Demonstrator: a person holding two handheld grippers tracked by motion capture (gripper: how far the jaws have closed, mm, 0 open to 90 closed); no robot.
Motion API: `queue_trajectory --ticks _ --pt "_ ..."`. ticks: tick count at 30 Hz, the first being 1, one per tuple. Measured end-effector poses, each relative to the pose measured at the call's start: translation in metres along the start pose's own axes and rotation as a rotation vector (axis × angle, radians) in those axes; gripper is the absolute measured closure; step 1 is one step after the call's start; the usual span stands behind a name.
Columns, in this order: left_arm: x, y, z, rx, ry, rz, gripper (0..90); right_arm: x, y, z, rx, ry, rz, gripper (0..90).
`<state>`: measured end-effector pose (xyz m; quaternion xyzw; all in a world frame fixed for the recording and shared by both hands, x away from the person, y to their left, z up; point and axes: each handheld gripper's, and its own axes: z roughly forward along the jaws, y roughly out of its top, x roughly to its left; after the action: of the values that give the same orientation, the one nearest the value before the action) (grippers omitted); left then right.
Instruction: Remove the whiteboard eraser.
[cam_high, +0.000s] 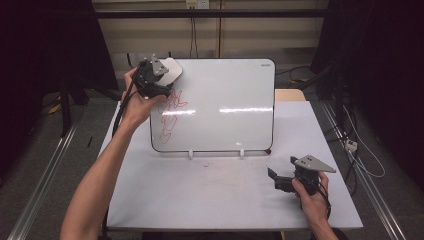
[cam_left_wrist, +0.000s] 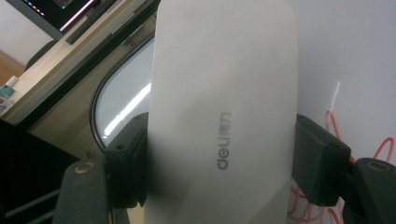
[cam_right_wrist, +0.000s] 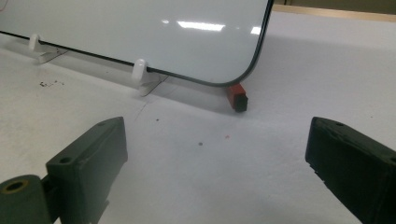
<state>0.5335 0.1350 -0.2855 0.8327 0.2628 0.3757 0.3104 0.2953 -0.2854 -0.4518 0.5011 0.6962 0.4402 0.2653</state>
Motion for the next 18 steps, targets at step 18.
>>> queue_trajectory --ticks 18 --pt "0.019 -0.003 -0.009 -0.061 -0.117 -0.128 30.6 0.0 0.0 0.0 0.001 -0.003 0.001 5.4"
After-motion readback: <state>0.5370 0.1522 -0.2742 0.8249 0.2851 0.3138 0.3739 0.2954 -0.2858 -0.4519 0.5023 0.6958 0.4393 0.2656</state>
